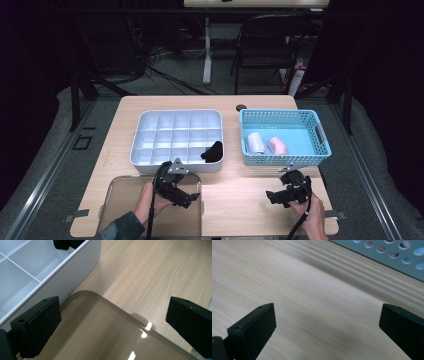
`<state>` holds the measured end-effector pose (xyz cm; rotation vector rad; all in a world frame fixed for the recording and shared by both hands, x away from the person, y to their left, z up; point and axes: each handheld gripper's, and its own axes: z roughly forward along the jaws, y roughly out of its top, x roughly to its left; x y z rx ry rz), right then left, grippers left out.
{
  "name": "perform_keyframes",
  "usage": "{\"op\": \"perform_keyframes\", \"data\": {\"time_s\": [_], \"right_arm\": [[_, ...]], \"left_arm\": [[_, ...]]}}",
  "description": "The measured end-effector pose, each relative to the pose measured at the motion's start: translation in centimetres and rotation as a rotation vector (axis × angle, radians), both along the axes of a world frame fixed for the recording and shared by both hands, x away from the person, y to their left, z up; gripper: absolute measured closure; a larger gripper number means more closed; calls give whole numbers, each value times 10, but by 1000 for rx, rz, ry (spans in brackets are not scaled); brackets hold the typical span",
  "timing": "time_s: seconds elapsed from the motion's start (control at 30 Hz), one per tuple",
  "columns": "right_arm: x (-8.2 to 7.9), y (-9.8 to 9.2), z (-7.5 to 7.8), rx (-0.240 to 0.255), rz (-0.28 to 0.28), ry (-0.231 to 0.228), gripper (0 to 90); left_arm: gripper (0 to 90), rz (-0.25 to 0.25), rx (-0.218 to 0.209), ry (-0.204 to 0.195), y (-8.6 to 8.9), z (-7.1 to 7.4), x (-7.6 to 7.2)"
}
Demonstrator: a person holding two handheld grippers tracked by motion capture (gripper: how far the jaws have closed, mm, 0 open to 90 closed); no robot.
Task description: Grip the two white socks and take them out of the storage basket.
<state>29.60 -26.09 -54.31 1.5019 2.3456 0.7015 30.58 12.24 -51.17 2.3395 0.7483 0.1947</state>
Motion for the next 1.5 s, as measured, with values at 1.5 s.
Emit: {"op": "perform_keyframes", "data": {"time_s": [1.5], "right_arm": [[14,-25,51,162,130,148,5]], "left_arm": [[2,-9,44,-42,4,-16,-14]]}}
